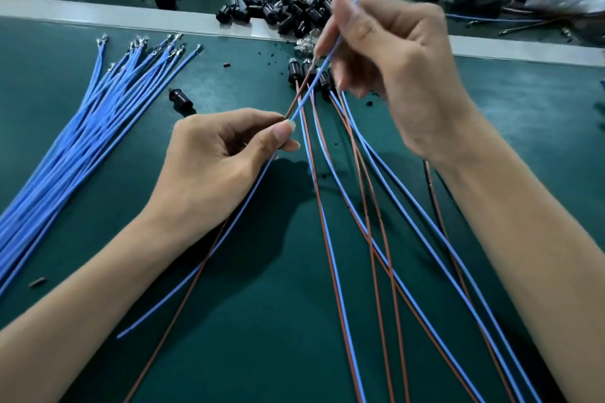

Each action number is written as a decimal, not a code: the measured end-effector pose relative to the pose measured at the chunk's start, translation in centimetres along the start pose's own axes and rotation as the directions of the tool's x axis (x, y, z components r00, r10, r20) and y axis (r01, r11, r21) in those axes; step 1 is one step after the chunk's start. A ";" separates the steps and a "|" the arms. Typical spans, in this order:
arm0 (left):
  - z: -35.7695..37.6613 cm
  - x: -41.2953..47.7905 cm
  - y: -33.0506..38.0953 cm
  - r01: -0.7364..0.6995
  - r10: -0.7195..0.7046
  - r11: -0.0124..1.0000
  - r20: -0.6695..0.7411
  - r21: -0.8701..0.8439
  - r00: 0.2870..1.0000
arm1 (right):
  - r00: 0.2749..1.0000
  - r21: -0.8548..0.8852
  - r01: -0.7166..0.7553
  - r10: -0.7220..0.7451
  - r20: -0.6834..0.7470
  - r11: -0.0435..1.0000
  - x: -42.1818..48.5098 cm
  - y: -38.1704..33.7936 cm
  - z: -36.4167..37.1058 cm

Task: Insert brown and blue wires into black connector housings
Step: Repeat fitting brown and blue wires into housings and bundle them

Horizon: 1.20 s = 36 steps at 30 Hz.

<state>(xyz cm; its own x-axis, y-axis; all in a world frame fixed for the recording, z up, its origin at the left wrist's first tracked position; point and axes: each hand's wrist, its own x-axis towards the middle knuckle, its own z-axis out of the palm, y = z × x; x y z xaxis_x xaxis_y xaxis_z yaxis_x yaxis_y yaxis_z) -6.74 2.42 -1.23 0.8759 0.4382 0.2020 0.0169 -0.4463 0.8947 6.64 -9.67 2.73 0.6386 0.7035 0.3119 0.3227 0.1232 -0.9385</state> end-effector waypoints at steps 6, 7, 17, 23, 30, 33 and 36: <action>-0.1 0.1 0.0 0.002 -0.002 1.000 -0.006 0.007 1.000 | 0.997 -0.054 -0.049 0.053 0.061 0.997 -0.1 0.1 0.3; -0.1 0.1 0.0 0.002 -0.002 1.000 -0.005 0.006 1.000 | 0.999 0.007 -0.035 0.035 0.012 0.999 -0.1 0.0 0.2; 0.0 0.1 0.1 0.000 0.000 1.000 -0.001 -0.019 1.000 | 0.997 -0.070 -0.040 0.044 0.061 0.997 -0.1 0.1 0.0; 0.0 0.0 0.1 0.016 -0.016 0.999 0.003 -0.034 1.000 | 0.998 -0.178 0.002 0.008 0.056 0.984 -0.2 0.4 0.1; 0.0 0.0 0.2 -0.002 0.001 0.999 -0.006 -0.043 1.000 | 0.999 -0.114 -0.032 0.029 -0.028 0.993 0.0 0.2 -0.5; 0.0 -0.1 0.2 0.003 -0.003 0.999 -0.013 -0.040 1.000 | 0.999 -0.148 -0.033 0.026 -0.048 0.988 0.0 0.3 -0.4; 0.0 -0.1 0.1 0.013 -0.014 0.998 -0.019 -0.056 1.000 | 0.998 -0.183 -0.065 0.062 -0.017 0.981 0.0 0.5 -0.5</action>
<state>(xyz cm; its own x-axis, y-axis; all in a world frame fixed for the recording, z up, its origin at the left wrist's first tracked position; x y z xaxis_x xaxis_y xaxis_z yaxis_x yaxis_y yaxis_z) -6.85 2.27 -1.14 0.8663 0.4589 0.1973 0.0010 -0.3967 0.9180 7.16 -9.92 2.31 0.6695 0.6976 0.2552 0.4032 -0.0528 -0.9136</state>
